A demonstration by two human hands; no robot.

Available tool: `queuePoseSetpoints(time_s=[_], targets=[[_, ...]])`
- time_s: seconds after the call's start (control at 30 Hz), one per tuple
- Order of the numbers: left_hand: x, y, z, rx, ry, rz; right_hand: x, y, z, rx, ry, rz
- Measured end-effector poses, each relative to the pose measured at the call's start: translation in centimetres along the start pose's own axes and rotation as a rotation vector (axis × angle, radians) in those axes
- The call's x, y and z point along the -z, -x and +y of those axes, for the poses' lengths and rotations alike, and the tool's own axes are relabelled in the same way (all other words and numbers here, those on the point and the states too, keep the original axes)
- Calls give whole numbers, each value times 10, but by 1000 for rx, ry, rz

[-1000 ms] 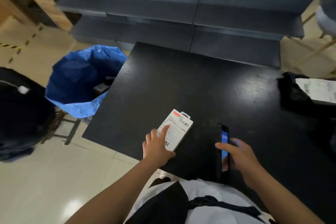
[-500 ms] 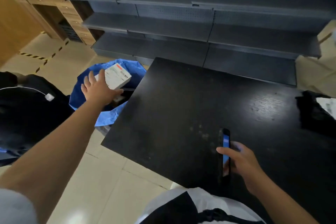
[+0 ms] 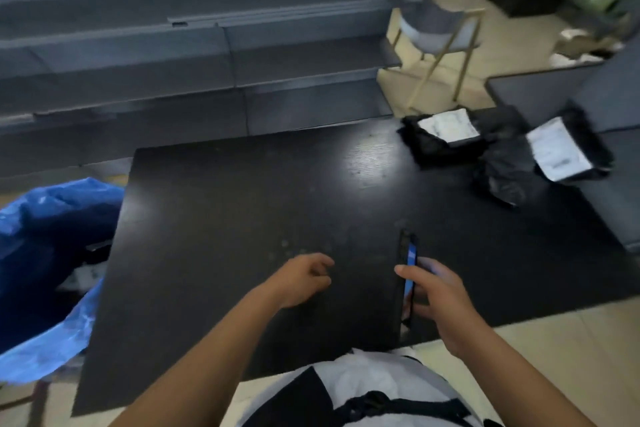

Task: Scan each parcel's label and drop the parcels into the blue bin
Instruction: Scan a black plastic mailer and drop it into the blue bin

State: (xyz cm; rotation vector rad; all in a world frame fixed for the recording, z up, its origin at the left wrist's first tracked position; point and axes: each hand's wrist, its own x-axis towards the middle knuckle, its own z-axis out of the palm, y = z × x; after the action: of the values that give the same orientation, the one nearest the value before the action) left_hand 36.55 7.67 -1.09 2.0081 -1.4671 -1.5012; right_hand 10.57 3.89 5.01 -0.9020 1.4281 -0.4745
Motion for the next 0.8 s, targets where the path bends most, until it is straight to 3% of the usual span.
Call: queuePoseSetpoints(time_s=[0.27,0.43,0.63,0.8], targets=[[-50,-72,82,-140,-123,-167,102,23,2,29,-236,297],[-83,-118,144,-163,-187,-238,168,15,11,-11,-347,377],[-117,-179,224,-74,-73,-90,242,-6,11,-38,-405,375],[-140,-246,290,50,211,131,304,-31,13,-55,-374,356]])
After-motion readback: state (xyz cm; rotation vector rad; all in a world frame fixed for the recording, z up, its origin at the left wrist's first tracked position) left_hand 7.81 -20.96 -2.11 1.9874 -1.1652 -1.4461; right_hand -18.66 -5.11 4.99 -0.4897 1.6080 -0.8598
